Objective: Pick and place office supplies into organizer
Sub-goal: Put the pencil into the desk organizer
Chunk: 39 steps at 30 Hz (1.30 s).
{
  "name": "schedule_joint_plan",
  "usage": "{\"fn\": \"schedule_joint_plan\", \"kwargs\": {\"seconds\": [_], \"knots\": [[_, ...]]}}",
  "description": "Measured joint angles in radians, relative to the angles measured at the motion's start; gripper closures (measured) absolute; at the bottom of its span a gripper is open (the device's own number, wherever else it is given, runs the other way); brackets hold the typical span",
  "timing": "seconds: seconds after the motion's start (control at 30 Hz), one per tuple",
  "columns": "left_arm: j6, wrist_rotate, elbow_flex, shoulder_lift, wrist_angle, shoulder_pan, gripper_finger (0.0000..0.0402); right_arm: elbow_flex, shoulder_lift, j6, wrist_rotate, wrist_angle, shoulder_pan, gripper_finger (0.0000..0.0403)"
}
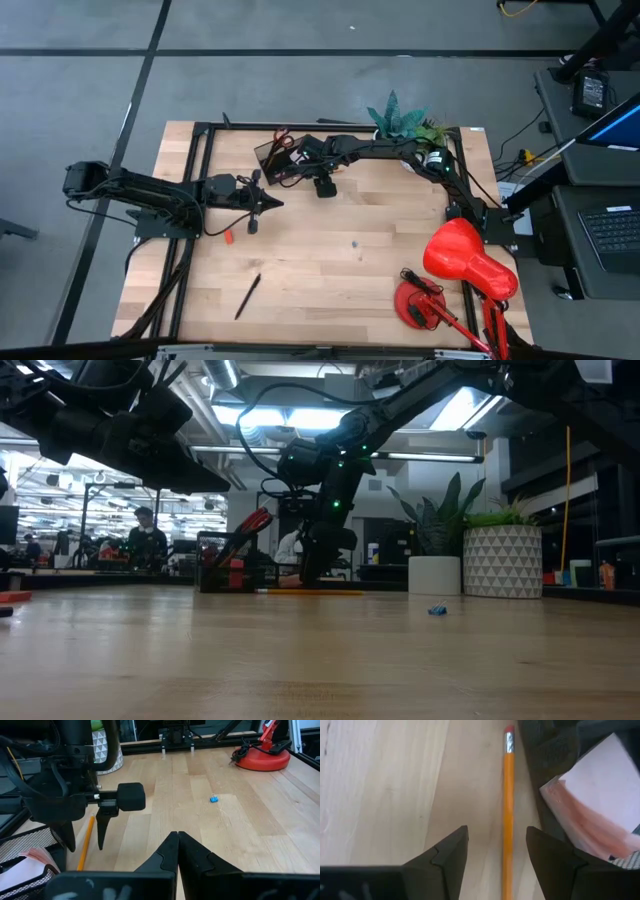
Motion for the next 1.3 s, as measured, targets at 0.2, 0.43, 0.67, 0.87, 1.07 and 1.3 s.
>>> {"fn": "schedule_joint_plan", "kwargs": {"seconds": [0.2,0.43,0.67,0.87,1.07,1.3], "knots": [[0.000,0.000,0.000,0.000,0.000,0.000,0.0398,0.000,0.000,0.031,0.001,-0.009,0.000,0.0201],[-0.002,0.000,0.000,0.000,0.000,0.000,0.0399,-0.010,0.000,0.038,0.010,0.006,0.000,0.0201],[-0.003,0.000,0.000,0.000,-0.002,0.000,0.0400,-0.044,0.000,0.037,0.082,0.042,0.008,0.0201],[-0.003,0.000,0.000,0.000,-0.002,0.000,0.0400,-0.045,0.000,0.035,0.082,0.044,0.008,0.0201],[-0.002,0.000,0.000,0.000,-0.002,0.000,0.0398,-0.045,0.000,0.029,0.091,0.045,0.009,0.0201],[-0.001,0.000,0.000,0.000,-0.007,0.000,0.0399,-0.044,-0.007,0.003,0.091,0.038,0.010,0.0201]]}}
